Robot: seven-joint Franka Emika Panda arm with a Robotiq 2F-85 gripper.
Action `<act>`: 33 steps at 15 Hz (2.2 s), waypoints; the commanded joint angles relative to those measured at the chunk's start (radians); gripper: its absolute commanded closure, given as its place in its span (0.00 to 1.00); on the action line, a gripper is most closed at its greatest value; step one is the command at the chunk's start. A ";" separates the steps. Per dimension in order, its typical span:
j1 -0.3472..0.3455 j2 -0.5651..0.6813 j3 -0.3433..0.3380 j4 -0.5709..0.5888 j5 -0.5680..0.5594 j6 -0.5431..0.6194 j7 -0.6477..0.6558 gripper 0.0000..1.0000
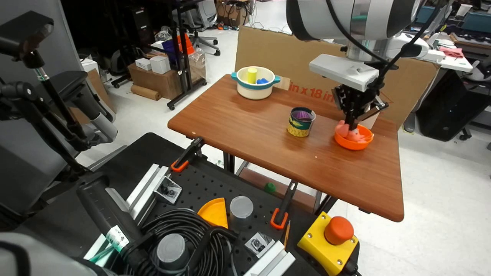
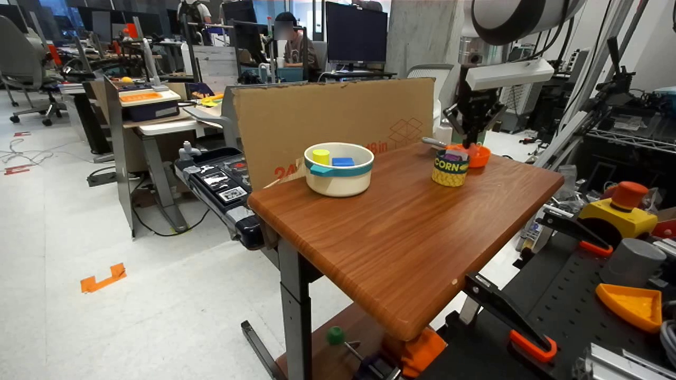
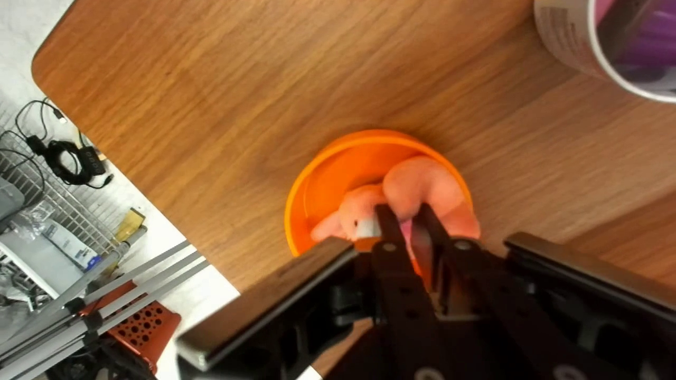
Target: Uncover the can and put the pink ball inside and the red plush to the white bowl
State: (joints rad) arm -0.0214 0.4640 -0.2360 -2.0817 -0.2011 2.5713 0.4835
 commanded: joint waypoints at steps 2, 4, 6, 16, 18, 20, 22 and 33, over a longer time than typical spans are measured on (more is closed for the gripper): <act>0.009 0.009 -0.006 0.024 0.022 -0.011 -0.017 1.00; 0.014 -0.003 -0.008 0.017 0.016 -0.001 -0.012 1.00; 0.028 -0.016 -0.017 0.011 0.002 0.010 0.005 1.00; 0.070 -0.155 -0.010 -0.064 -0.032 0.072 0.004 1.00; 0.070 -0.182 -0.004 -0.084 -0.034 0.088 -0.004 1.00; 0.053 -0.228 0.030 -0.118 0.006 0.077 -0.063 1.00; 0.046 -0.273 0.056 -0.160 0.023 0.083 -0.114 1.00; 0.021 -0.452 0.215 -0.257 0.387 -0.200 -0.594 1.00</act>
State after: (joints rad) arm 0.0148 0.0594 -0.0389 -2.3186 0.1446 2.4356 -0.0302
